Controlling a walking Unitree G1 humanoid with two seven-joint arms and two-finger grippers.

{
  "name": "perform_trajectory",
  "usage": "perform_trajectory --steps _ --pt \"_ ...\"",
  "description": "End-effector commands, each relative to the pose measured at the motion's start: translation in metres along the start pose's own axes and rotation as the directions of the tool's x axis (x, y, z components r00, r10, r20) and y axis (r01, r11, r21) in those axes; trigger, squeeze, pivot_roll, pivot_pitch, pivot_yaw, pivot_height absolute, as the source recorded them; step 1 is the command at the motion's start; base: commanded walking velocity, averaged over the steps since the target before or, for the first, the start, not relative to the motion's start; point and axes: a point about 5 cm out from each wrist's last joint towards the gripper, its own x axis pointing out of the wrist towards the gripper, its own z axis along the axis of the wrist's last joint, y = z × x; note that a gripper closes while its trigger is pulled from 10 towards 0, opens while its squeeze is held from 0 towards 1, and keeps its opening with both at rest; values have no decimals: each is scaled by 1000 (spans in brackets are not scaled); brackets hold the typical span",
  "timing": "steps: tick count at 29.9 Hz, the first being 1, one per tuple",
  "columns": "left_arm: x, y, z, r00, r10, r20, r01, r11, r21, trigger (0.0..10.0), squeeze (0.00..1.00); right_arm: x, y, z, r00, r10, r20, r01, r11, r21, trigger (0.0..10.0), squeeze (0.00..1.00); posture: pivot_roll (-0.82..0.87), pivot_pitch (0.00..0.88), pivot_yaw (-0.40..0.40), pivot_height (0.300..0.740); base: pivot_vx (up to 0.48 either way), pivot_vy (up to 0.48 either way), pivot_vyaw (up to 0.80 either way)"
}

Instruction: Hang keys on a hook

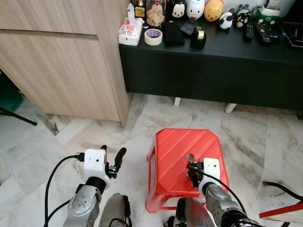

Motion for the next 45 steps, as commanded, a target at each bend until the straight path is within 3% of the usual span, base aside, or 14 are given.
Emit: perform_trajectory --steps 1,8,14,25,45 --pt "-4 -1 -1 1000 1 -16 -1 1000 3 10000 0 -2 -2 -14 999 -10 -49 11 1000 14 0 0 112 253 -50 646 0 0 0" --pt "-4 -1 -1 1000 4 -25 -4 1000 4 10000 0 -1 0 -7 1000 -4 -3 4 1000 28 0 0 115 251 -46 646 0 0 0" --pt "-2 -1 -1 1000 2 -28 -2 1000 4 10000 0 -1 0 7 995 -11 101 7 999 42 0 0 110 243 -45 646 0 0 0" --pt "4 -2 -3 1000 1 -27 -1 1000 5 10000 0 -2 0 6 992 -11 125 7 999 38 0 0 106 219 -49 646 0 0 0" --pt "14 -1 -7 1000 8 -21 -8 1000 7 10000 0 -7 -8 23 949 -72 307 40 993 111 0 0 88 176 -55 646 0 0 0"
